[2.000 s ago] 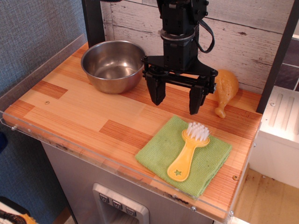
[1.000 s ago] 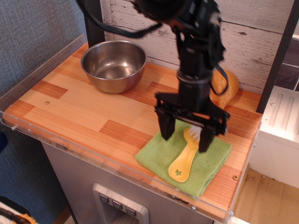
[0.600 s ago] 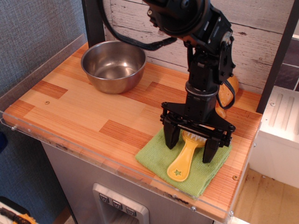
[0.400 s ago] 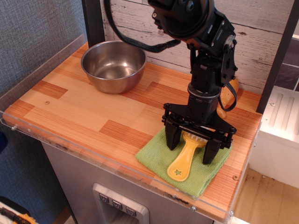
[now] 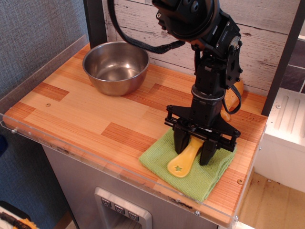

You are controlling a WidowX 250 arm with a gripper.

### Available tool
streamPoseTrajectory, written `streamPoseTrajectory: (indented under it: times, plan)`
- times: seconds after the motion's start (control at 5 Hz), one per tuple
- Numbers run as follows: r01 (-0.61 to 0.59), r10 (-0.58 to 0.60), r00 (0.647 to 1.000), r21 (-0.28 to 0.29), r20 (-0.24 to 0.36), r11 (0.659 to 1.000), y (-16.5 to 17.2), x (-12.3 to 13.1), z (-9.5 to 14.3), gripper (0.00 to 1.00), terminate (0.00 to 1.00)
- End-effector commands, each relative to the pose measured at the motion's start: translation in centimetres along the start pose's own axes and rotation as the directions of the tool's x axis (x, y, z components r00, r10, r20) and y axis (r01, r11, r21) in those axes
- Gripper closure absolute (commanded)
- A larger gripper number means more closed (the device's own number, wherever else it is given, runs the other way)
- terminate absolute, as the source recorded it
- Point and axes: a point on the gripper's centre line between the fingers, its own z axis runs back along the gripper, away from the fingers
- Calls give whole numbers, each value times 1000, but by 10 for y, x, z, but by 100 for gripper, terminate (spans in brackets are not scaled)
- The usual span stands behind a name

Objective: Move the brush bottom left of table

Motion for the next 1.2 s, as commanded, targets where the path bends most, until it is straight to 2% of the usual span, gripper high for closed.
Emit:
streamPoseTrajectory:
  times: [0.0, 0.2, 0.8, 1.0]
  plan:
    - [3, -2, 999, -22, 45, 1000, -7, 4, 18, 0, 0]
    - [0, 1, 999, -28, 46, 1000, -6, 4, 18, 0, 0]
    - [17, -17, 995, 5, 100, 1000, -3, 12, 43, 0, 0]
    - [16, -17, 997, 4, 79, 1000, -2, 13, 37, 0, 0]
